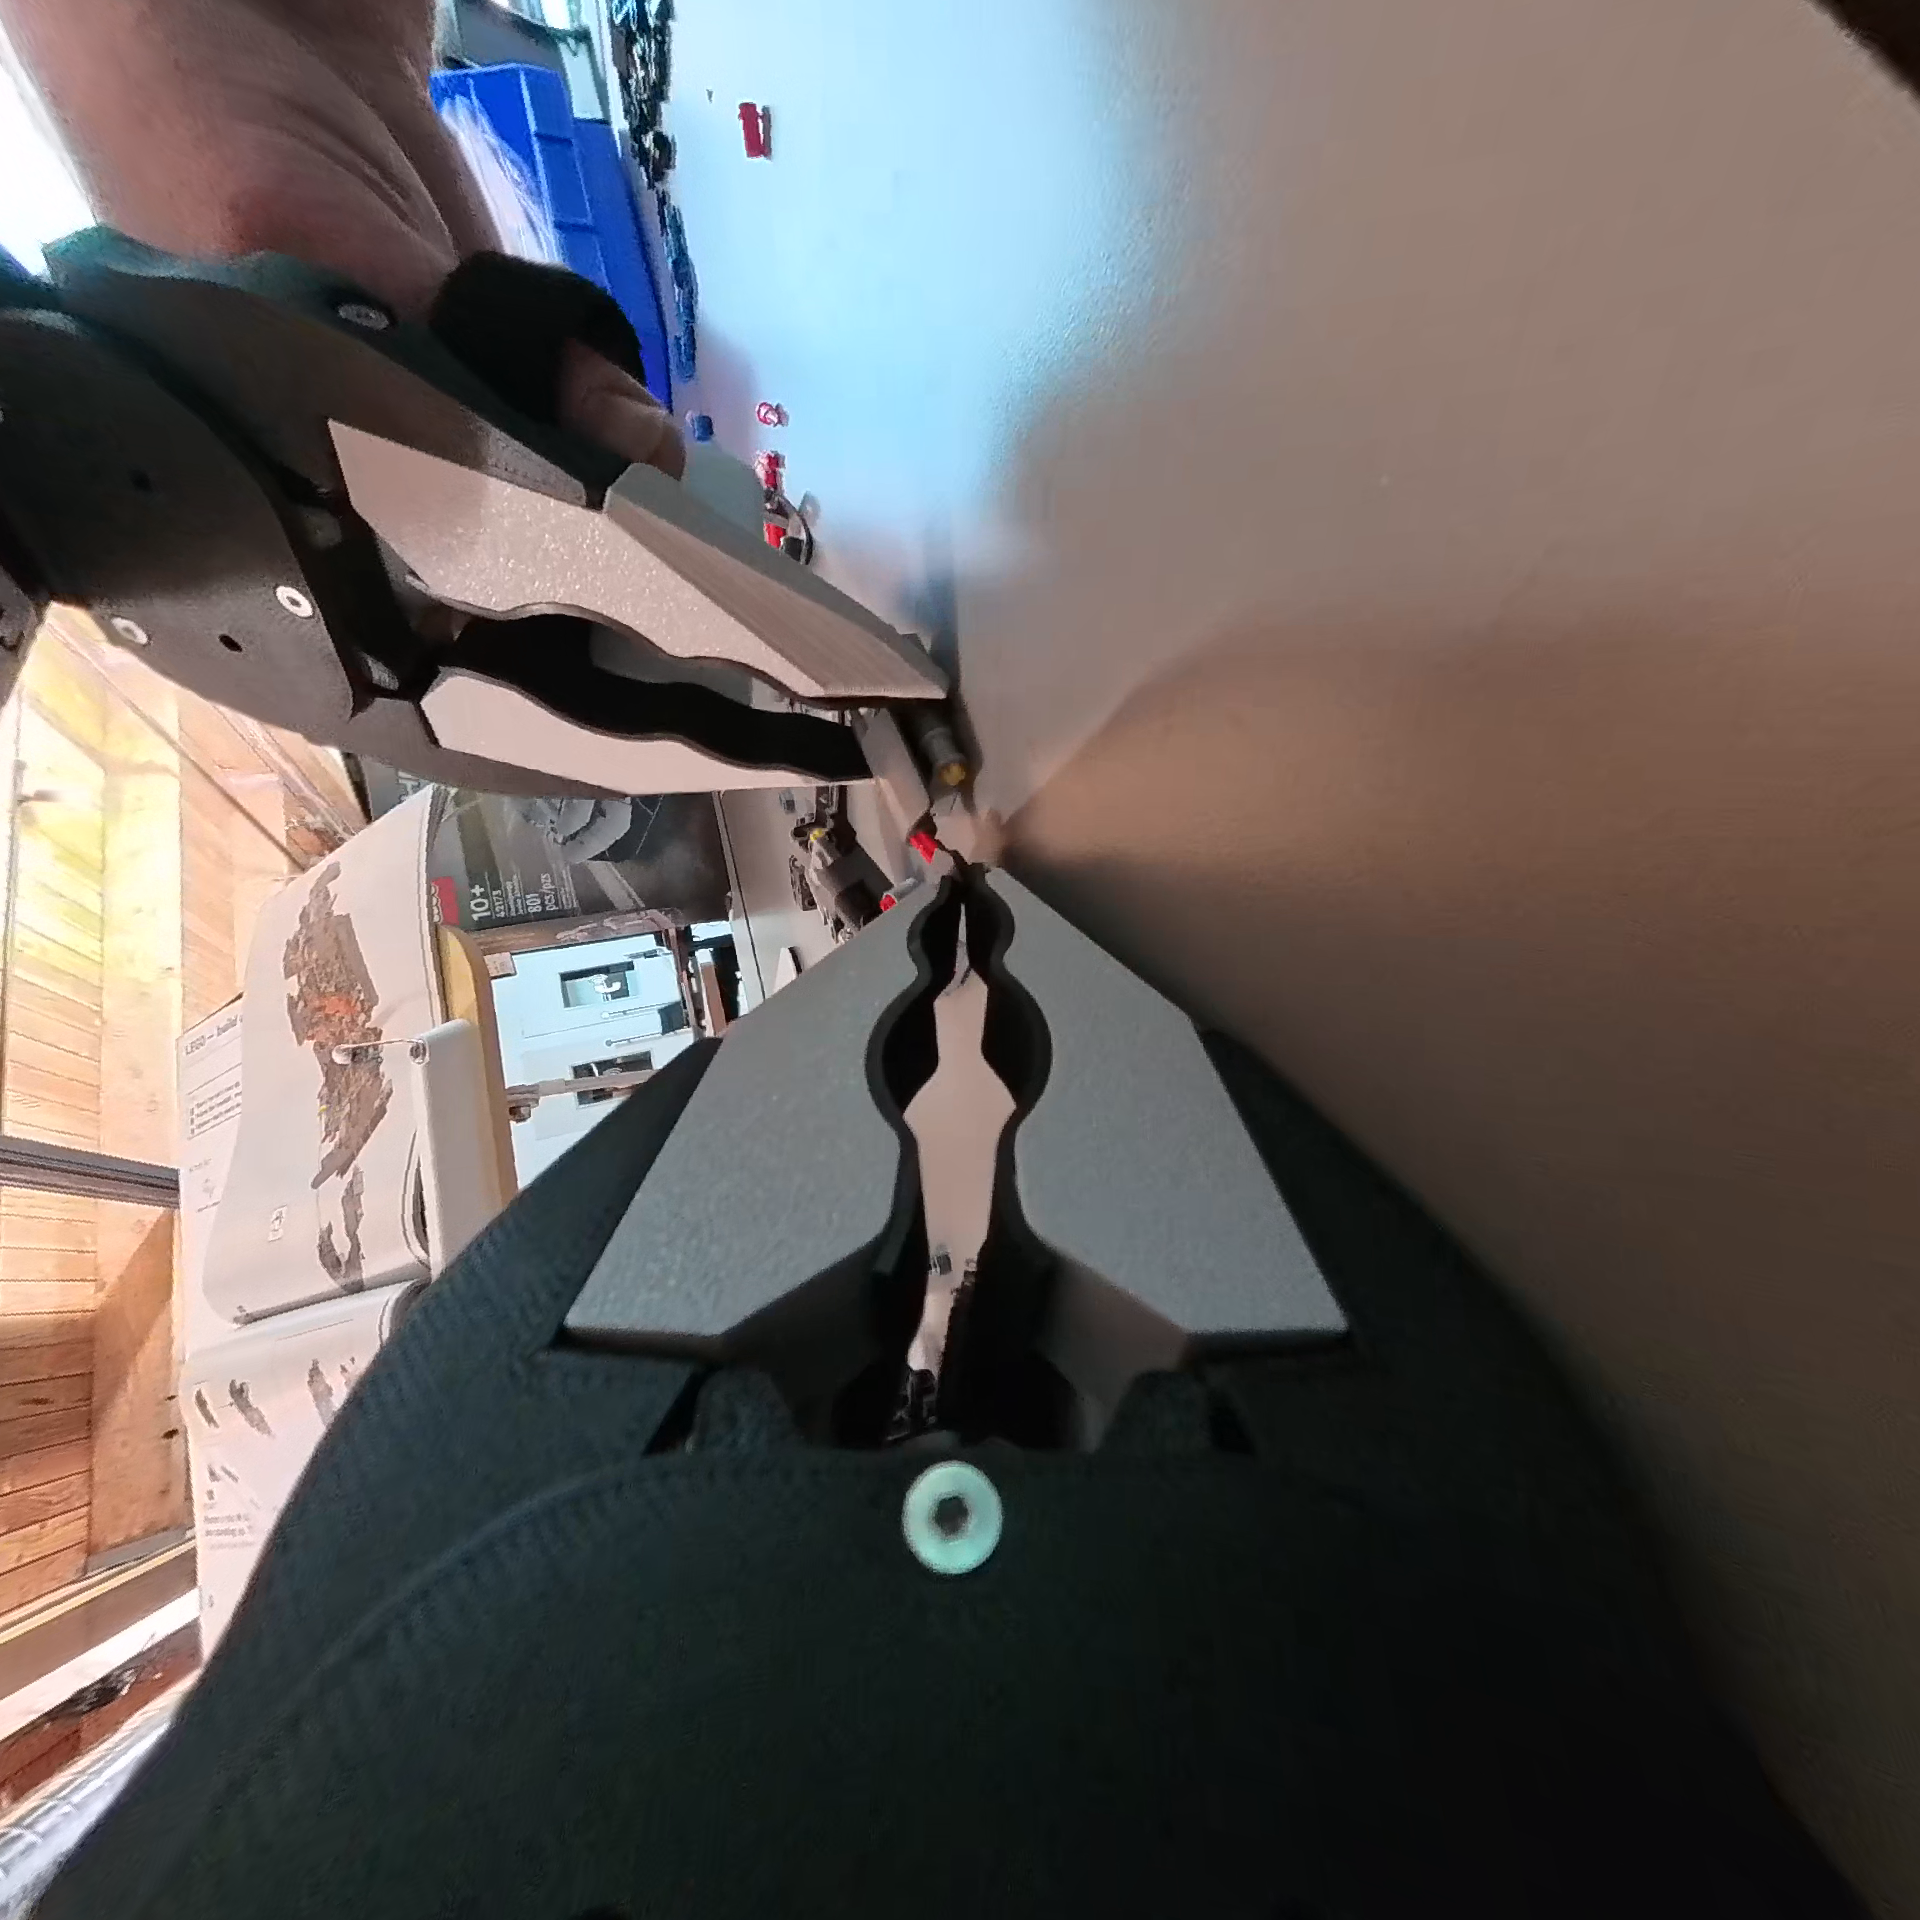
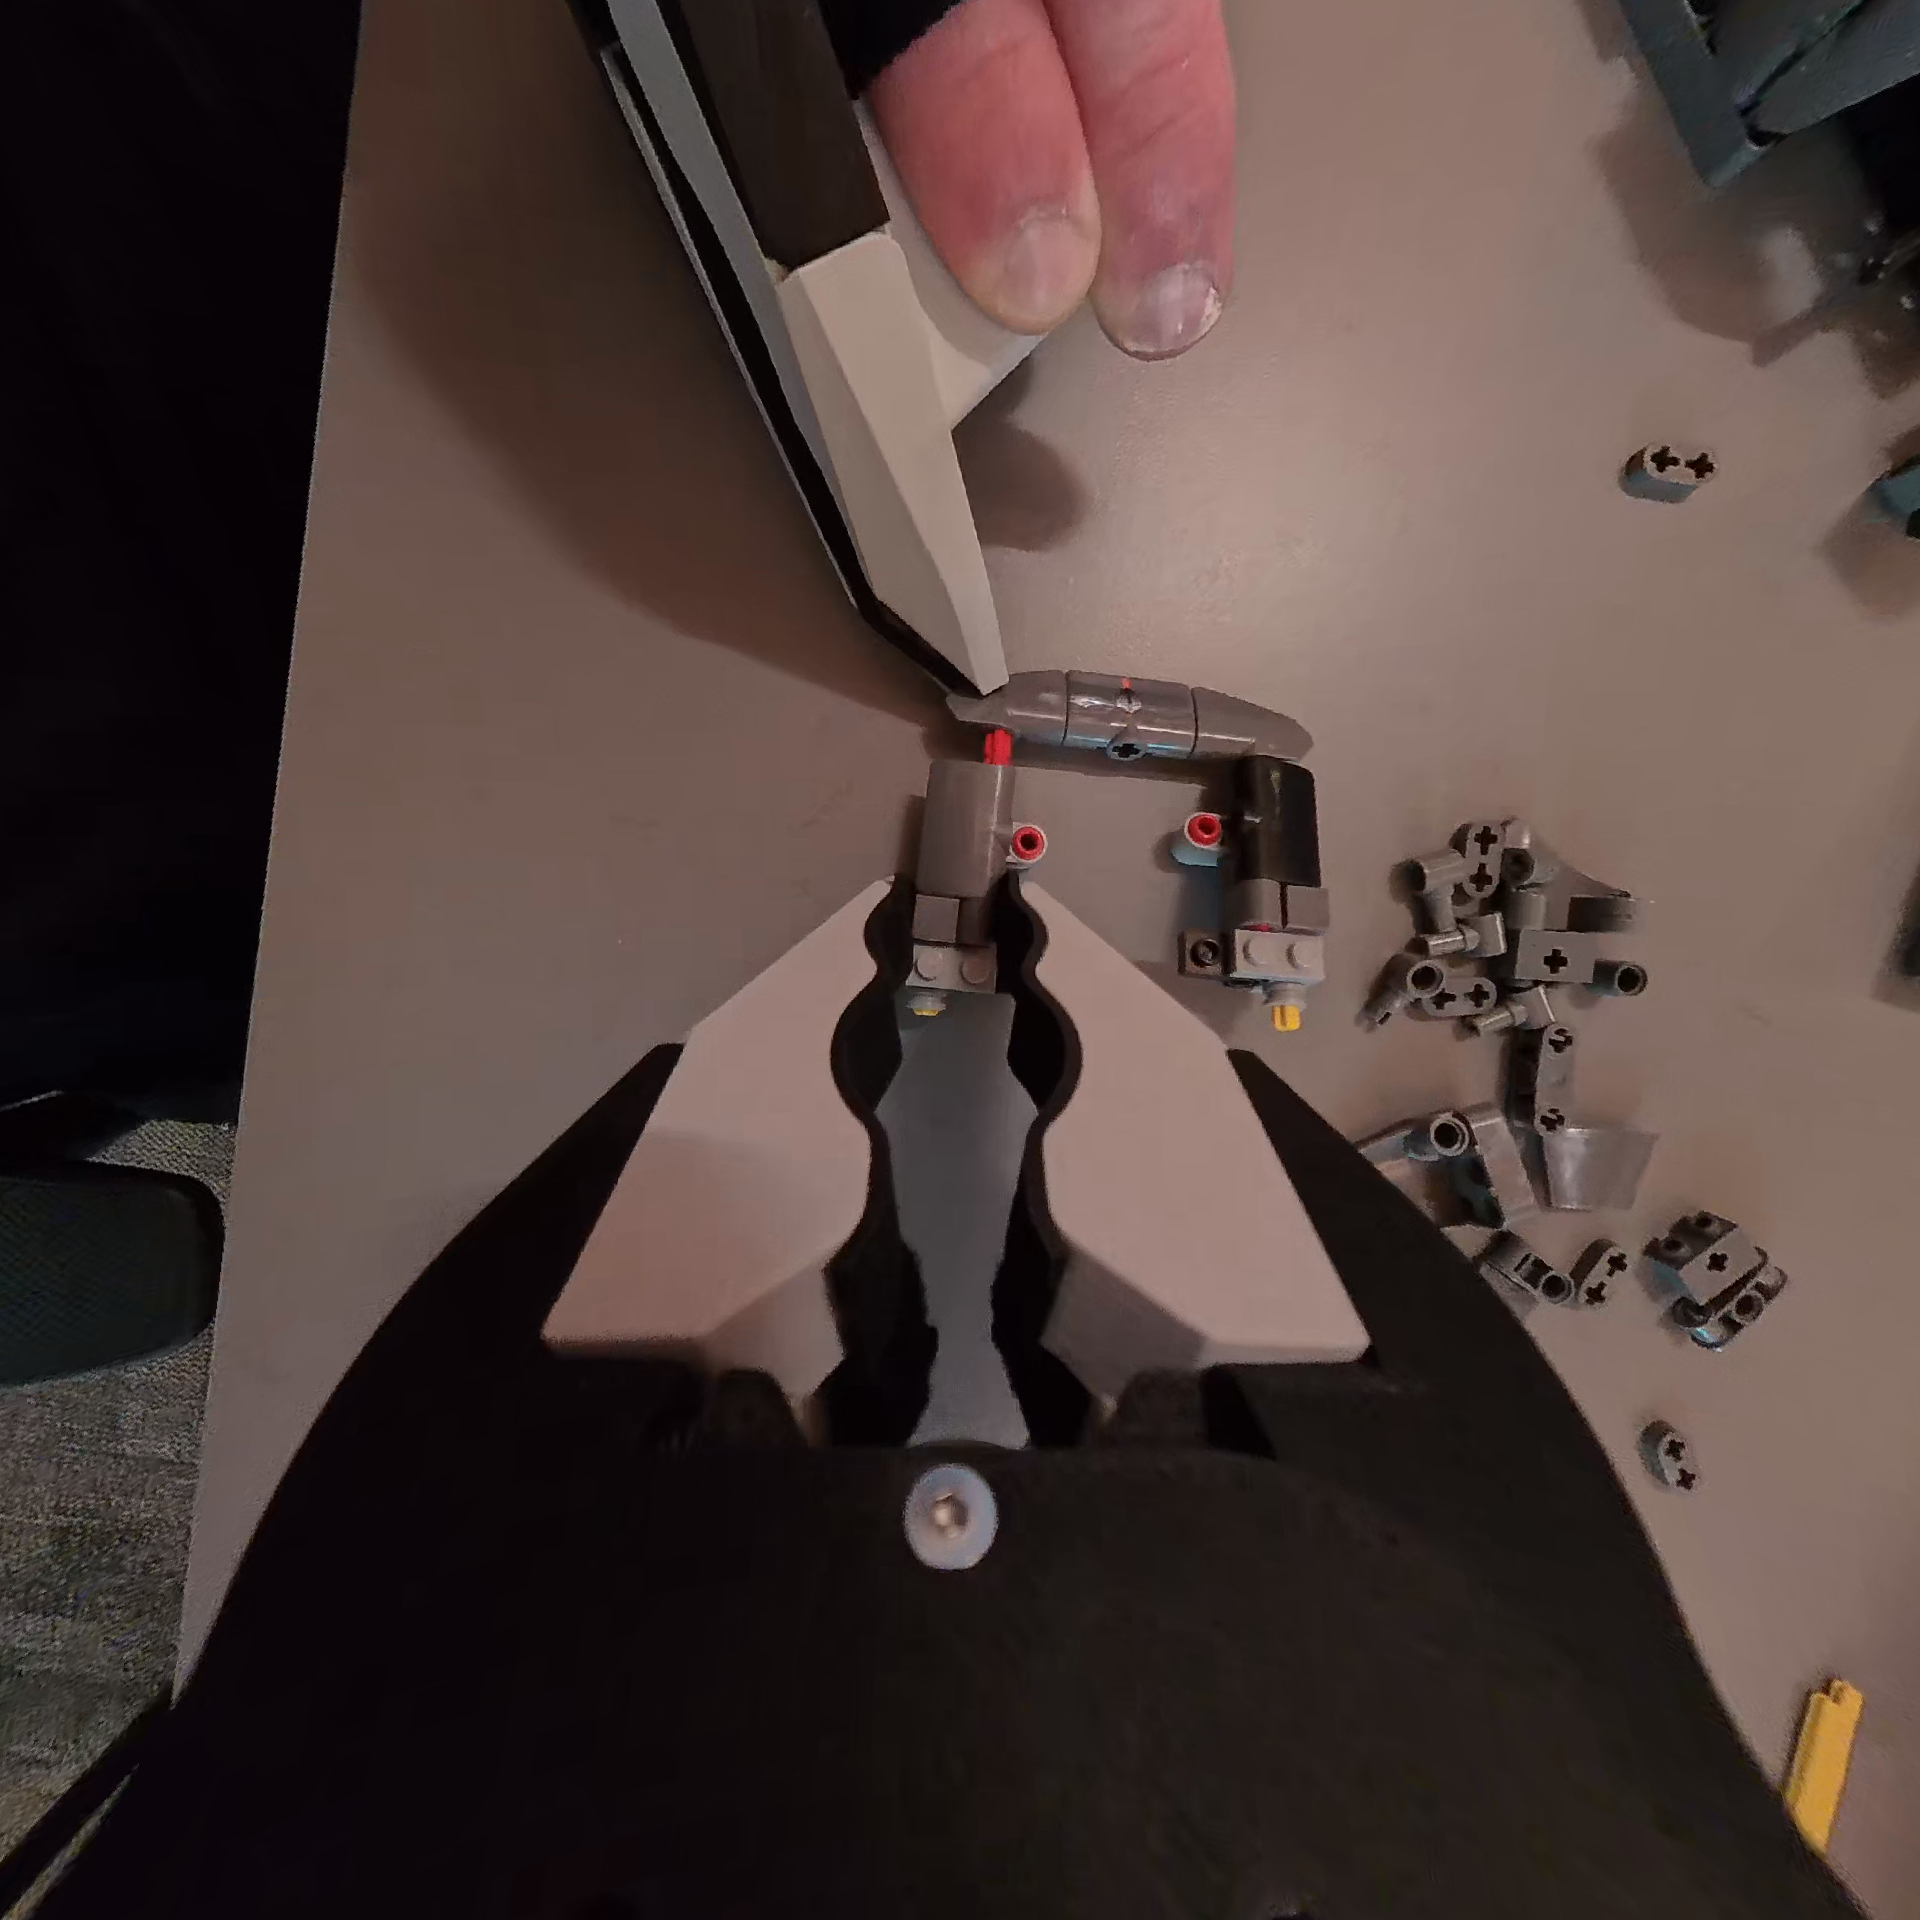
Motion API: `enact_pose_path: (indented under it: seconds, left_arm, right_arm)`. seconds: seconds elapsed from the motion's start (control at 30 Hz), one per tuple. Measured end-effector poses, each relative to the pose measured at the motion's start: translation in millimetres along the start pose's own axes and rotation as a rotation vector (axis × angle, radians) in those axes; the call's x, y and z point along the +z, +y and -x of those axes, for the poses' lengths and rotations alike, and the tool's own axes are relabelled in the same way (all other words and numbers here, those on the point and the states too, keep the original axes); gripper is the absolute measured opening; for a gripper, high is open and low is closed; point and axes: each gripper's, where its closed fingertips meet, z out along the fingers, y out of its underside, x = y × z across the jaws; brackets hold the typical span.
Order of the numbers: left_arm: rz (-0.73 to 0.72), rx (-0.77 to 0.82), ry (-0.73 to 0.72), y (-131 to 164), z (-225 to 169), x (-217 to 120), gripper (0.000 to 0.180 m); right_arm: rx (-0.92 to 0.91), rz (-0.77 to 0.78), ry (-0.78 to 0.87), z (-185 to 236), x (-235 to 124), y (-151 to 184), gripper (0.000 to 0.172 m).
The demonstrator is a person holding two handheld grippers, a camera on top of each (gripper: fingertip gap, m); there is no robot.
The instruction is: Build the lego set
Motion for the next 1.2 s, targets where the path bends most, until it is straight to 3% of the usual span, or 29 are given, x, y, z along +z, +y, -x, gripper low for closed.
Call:
enact_pose_path:
  seconds: [0.53, 1.2]
  left_arm:
    - [-0.025, -0.03, -0.027, -0.4, 6.3, -2.6, 0.0]
    - [-0.03, -0.062, -0.02, -1.1, 5.2, -0.2, 0.0]
  right_arm:
    - [-0.022, 0.017, -0.001, -0.4, 0.0, 0.9, 0.013]
    - [0.008, -0.069, -0.009, -0.6, -0.2, -0.2, 0.012]
